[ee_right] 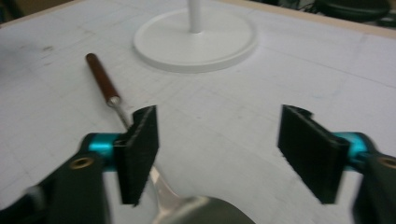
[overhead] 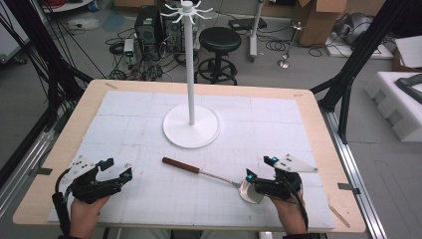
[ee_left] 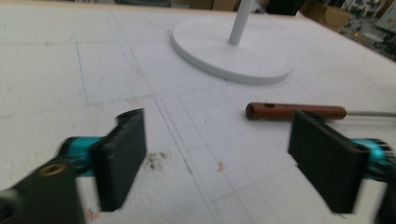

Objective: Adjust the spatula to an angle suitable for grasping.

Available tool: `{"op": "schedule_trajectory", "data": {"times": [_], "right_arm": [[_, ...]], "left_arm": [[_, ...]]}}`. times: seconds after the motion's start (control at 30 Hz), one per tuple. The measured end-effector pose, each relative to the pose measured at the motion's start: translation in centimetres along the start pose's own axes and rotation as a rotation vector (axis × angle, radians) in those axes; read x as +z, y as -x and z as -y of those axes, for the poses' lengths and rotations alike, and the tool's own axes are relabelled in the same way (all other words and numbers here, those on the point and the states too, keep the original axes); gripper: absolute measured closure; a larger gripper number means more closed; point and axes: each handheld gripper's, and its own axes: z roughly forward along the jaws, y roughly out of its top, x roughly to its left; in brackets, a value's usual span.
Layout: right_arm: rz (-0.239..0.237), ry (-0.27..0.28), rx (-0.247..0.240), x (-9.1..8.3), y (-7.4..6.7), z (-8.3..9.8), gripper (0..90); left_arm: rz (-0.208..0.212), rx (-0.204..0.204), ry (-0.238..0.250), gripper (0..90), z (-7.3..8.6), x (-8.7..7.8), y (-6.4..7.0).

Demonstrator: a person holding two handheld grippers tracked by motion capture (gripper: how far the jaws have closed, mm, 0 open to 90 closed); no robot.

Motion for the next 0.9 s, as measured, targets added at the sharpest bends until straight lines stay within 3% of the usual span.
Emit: {"op": "schedule_trajectory", "data": {"times": [0.13, 0.33, 0.53, 0.63, 0.77, 0.9], "right_arm": [[0.023, 0.042, -0.037, -1.7, 1.0, 1.0, 15.5], [0.031, 0.047, -0.073, -2.7, 1.5, 1.9, 15.4], [0.036, 0.069, -0.044, -2.9, 1.3, 2.5, 15.5], [0.026, 0.071, -0.047, -2.8, 1.2, 2.5, 15.5], [0.017, 0.056, -0.037, -2.8, 1.0, 2.1, 15.5], [-0.016, 0.038, -0.053, -2.3, 0.4, 1.0, 17.1]], "left_arm": [[0.031, 0.019, 0.059, 16.2, -0.1, -0.5, 0.2], [0.075, 0.014, 0.139, 20.6, -0.1, -1.5, 0.3], [0.090, 0.031, 0.136, 16.2, -0.3, -1.7, -0.2], [0.073, 0.040, 0.137, 16.0, -0.3, -1.6, -0.3], [0.071, 0.049, 0.165, 13.7, -0.1, -1.7, -0.2], [0.068, 0.064, 0.161, 13.5, 0.0, -1.7, -0.2]]}}
